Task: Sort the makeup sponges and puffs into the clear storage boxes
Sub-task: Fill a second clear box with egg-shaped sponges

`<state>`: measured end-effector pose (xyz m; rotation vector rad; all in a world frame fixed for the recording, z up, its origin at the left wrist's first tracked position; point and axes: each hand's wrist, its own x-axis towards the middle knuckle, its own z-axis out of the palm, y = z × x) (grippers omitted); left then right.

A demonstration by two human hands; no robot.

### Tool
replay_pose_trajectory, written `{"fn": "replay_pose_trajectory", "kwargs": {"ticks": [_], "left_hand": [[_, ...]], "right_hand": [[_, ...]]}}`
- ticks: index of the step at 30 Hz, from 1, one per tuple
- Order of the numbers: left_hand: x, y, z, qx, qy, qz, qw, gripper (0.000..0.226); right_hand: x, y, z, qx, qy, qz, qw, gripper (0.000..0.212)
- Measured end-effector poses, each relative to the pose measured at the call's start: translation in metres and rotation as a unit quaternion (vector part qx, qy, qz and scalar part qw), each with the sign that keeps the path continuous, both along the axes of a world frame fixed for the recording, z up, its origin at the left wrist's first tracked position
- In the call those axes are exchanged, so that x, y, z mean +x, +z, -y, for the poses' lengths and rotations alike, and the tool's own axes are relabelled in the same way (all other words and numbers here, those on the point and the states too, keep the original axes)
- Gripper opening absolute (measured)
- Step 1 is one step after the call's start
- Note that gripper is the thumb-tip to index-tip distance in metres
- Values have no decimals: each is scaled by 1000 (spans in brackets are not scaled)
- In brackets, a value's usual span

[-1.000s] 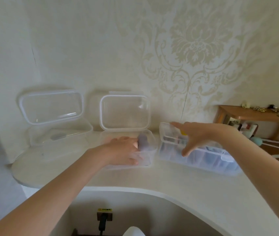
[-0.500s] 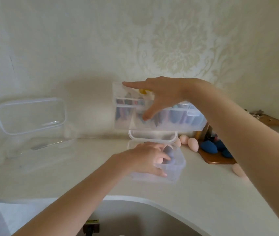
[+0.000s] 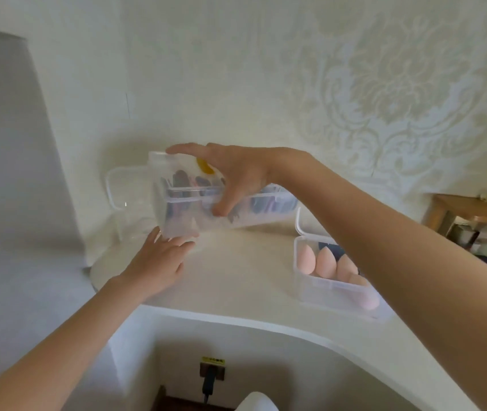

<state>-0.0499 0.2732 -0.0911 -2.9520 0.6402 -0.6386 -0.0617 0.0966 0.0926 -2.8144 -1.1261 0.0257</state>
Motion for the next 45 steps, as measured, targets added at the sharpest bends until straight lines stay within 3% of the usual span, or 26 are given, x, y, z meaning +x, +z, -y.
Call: {"fn": "replay_pose_trajectory", "kwargs": {"ticks": [3, 6, 10, 15, 18, 22, 25, 28, 32, 35, 37, 40, 43, 45], "left_hand": [[7, -6, -9, 41, 14, 11, 999, 57], [16, -1, -6, -47, -14, -13, 999, 32], [22, 1, -16, -167, -91, 30, 981, 27], [17, -2, -15, -307, -30, 78, 948, 24], [14, 9, 6, -325, -56, 151, 932, 28], [9, 26, 44, -310, -105, 177, 928, 27], [10, 35, 78, -311, -163, 153, 924, 25], [11, 39, 118, -316, -214, 113, 917, 27], [18, 37, 179, -243, -285, -12, 927, 42], [28, 36, 214, -155, -290, -130, 935, 60], [33, 36, 230, -118, -279, -160, 939, 65], [36, 37, 240, -108, -280, -179, 937, 62], [28, 38, 244, -132, -285, -212, 925, 51], [27, 38, 242, -132, -272, -219, 928, 37]], "right_hand": [[14, -20, -6, 15, 1, -23, 1000, 108], [28, -41, 0, -3, -29, -35, 999, 108], [43, -63, 15, -13, -63, -58, 996, 108], [54, -86, 23, -69, -86, -75, 991, 108], [56, -100, 24, -98, -96, -67, 988, 107], [55, -107, 31, -82, -113, -60, 988, 100], [44, -93, 49, -57, -125, -60, 989, 81], [27, -67, 90, 9, -168, -30, 985, 45], [-3, -46, 164, 39, -278, -34, 959, 17], [-27, -45, 218, 2, -405, -133, 905, 14], [-40, -53, 248, -21, -460, -180, 869, 18], [-46, -79, 276, -48, -466, -149, 871, 26], [-33, -113, 295, 137, -449, -83, 879, 27], [-19, -134, 295, 260, -411, -100, 868, 38]]}}
